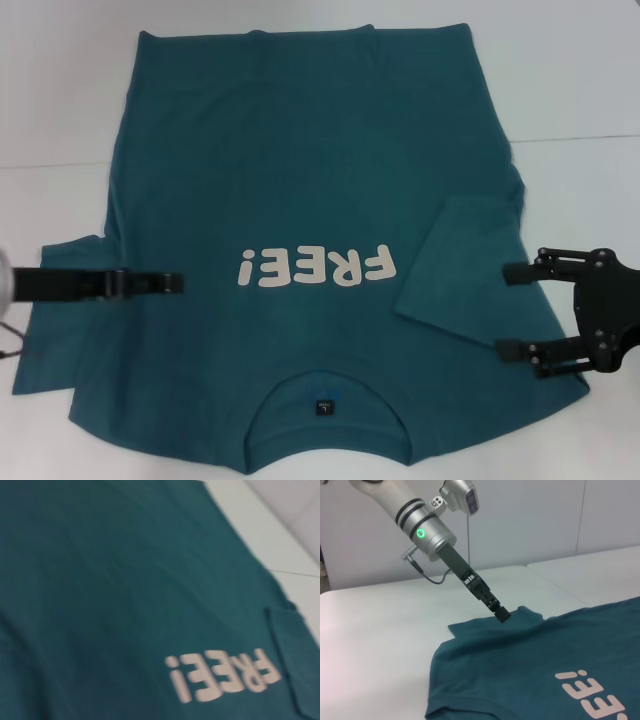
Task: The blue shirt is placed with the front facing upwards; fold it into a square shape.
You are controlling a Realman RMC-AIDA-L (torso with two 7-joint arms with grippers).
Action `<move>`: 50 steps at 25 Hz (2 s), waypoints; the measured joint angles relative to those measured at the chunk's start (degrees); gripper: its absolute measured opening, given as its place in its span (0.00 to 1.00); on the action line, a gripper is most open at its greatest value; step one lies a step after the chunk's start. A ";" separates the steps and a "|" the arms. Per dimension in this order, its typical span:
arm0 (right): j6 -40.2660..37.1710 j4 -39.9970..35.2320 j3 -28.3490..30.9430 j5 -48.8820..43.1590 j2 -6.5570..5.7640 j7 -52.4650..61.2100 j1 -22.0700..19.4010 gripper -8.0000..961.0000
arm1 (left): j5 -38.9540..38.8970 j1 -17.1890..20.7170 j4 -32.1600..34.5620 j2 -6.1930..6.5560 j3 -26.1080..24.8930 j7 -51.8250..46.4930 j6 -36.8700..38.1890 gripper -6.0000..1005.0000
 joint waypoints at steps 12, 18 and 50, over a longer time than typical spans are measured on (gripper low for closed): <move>0.90 2.74 0.20 1.10 0.21 -0.67 0.53 0.97 | 17.67 -0.12 10.05 0.50 -0.29 -14.61 3.82 0.87; 1.26 3.93 0.33 1.29 0.19 -0.72 0.82 0.97 | 23.32 -0.57 10.33 0.50 0.64 -14.97 4.42 0.87; 4.57 7.57 -0.08 1.31 0.19 -0.80 2.88 0.97 | 19.46 -0.89 2.32 3.60 -17.15 -9.15 8.69 0.84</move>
